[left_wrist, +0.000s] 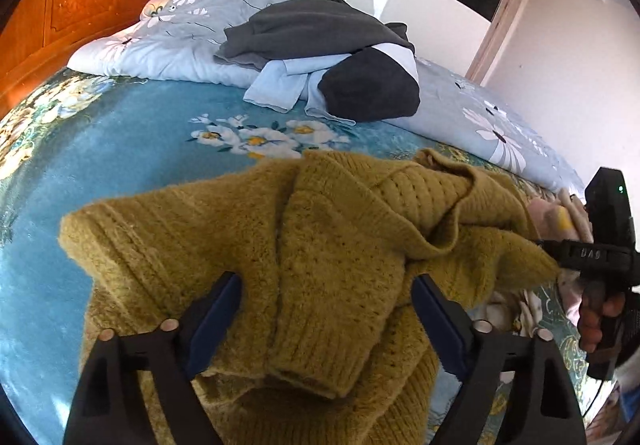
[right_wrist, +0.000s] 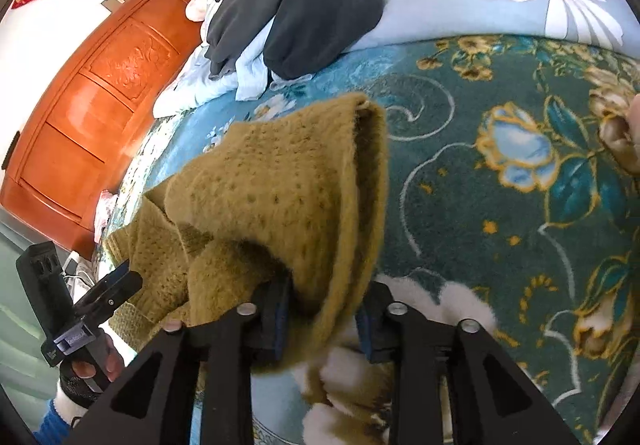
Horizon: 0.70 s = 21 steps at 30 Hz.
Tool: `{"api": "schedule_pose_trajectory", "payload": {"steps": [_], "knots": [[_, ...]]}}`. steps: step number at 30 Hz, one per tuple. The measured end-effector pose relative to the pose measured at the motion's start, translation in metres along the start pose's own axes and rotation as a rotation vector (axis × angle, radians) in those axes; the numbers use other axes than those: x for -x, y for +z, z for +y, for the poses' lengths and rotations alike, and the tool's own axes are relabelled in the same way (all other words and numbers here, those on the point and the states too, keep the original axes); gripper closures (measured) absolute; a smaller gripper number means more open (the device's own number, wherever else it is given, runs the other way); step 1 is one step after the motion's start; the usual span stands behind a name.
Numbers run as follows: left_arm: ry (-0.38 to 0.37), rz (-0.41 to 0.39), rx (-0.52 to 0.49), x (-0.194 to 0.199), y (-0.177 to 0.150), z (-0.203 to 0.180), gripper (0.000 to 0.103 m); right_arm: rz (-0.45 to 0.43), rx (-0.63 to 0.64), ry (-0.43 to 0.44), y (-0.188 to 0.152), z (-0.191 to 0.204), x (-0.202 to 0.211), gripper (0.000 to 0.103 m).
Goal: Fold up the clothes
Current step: 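Grasp the sweater with the left gripper while the right gripper holds it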
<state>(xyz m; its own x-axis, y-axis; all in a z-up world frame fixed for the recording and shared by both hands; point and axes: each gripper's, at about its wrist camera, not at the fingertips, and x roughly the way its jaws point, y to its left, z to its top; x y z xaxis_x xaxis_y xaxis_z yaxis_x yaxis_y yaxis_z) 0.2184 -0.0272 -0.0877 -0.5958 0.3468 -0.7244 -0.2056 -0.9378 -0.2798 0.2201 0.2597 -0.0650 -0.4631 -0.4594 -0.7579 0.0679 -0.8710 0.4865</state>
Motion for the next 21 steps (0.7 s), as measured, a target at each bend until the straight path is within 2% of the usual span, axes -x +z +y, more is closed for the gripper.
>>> {"api": "schedule_pose_trajectory", "payload": {"steps": [2,7,10,13,15,19,21], "knots": [[-0.021,-0.011,0.003,0.004,0.002,0.0,0.017,-0.028,-0.011,0.007,0.005,-0.005,0.005,0.052],[-0.068,-0.038,0.089,0.02,0.004,0.011,0.017,-0.1,-0.052,0.048,0.029,-0.019,0.011,0.048],[-0.048,-0.059,0.04,0.031,0.009,-0.001,0.017,-0.124,-0.061,0.042,0.053,-0.025,0.005,0.048],[-0.052,-0.082,-0.05,0.037,0.019,-0.02,0.016,-0.117,-0.071,0.046,0.081,-0.033,-0.01,0.048],[-0.031,-0.056,-0.075,0.029,0.025,-0.024,0.016,-0.111,-0.078,0.05,0.099,-0.038,-0.021,0.044],[-0.001,0.033,0.017,0.001,0.02,-0.001,0.016,-0.028,-0.113,0.015,0.122,-0.055,-0.057,0.041],[-0.024,0.058,0.044,-0.004,0.011,0.008,0.016,0.02,-0.117,-0.012,0.124,-0.062,-0.073,0.041]]}}
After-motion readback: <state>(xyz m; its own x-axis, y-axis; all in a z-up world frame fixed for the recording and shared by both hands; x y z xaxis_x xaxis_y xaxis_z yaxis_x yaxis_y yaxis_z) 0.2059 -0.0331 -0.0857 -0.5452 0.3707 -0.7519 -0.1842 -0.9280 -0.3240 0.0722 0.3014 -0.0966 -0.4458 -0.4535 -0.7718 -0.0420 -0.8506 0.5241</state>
